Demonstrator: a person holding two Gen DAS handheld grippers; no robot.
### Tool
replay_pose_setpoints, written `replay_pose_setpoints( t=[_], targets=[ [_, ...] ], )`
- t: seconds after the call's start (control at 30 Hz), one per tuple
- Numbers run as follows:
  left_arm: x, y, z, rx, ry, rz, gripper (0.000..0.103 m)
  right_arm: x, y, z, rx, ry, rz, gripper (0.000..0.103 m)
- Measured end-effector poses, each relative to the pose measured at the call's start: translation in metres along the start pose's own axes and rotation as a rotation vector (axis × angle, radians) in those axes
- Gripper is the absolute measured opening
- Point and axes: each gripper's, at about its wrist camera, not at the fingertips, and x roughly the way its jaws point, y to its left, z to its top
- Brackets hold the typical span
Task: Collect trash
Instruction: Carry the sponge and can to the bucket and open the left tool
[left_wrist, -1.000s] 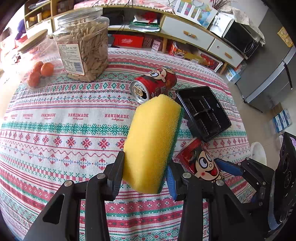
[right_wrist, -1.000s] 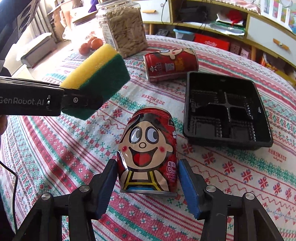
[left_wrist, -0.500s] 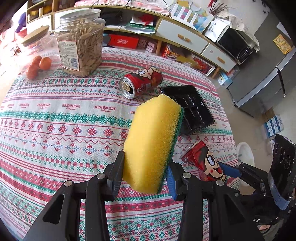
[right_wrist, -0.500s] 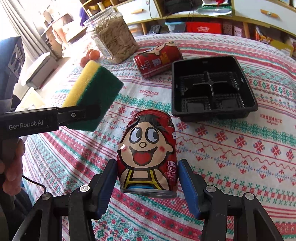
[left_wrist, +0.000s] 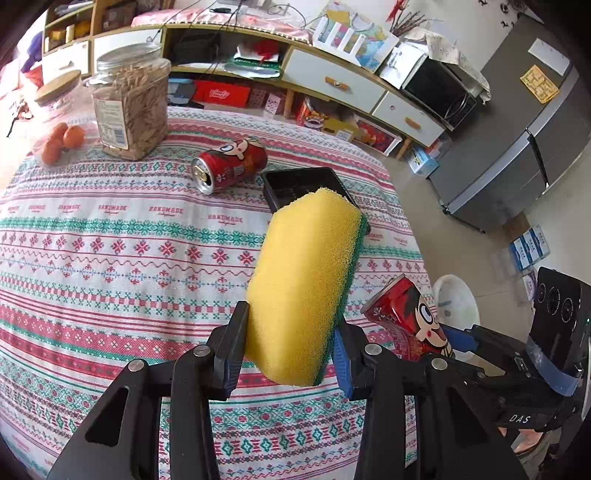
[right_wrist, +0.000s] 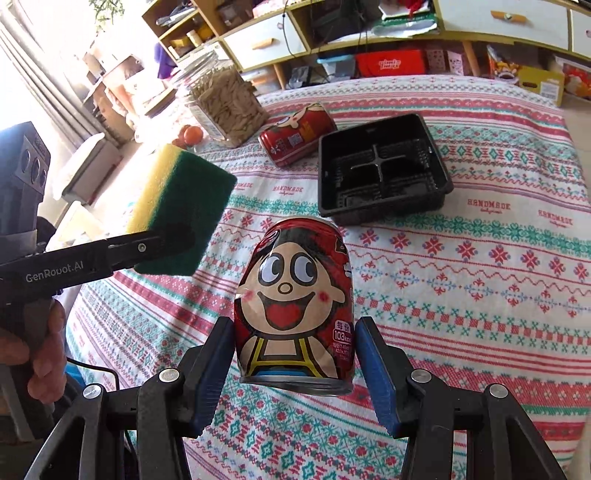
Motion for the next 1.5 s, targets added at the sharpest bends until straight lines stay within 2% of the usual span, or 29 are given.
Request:
replay_pose_setpoints(
  t=[0.2, 0.5, 0.67, 0.83, 1.0, 1.17, 1.33, 1.5],
  targets=[
    [-0.001, -0.036, -0.009, 0.053, 0.002, -0.044, 0.043, -0.029, -0.016, -0.01, 0.045, -0.032, 0.027, 0.058],
    [0.02, -0.105, -0.022, 0.174, 0.053, -0.103, 0.043, -0.077, -0.05, -0.019, 0.139, -0.115, 0.049, 0.058],
    [0.037, -0.135, -0.022, 0.211, 0.083, -0.131, 0.043, -0.099, -0.073, -0.026, 0.183, -0.15, 0.03, 0.058],
    [0.057, -0.162, -0.019, 0.211, 0.121, -0.19, 0.043, -0.124, -0.102, -0.028, 0.24, -0.196, 0.015, 0.058],
    [0.082, -0.211, -0.024, 0.232, 0.164, -0.277, 0.043, -0.164, -0.143, -0.036, 0.326, -0.281, -0.01, 0.058],
    [0.13, -0.265, -0.037, 0.235, 0.257, -0.335, 0.043, -0.195, -0.199, -0.057, 0.468, -0.328, -0.079, 0.058],
    [0.175, -0.309, -0.048, 0.261, 0.331, -0.328, 0.043, -0.2, -0.232, -0.072, 0.565, -0.276, -0.206, 0.058],
    [0.215, -0.323, -0.049, 0.262, 0.359, -0.285, 0.043, -0.198, -0.25, -0.082, 0.602, -0.216, -0.306, 0.058]
  ],
)
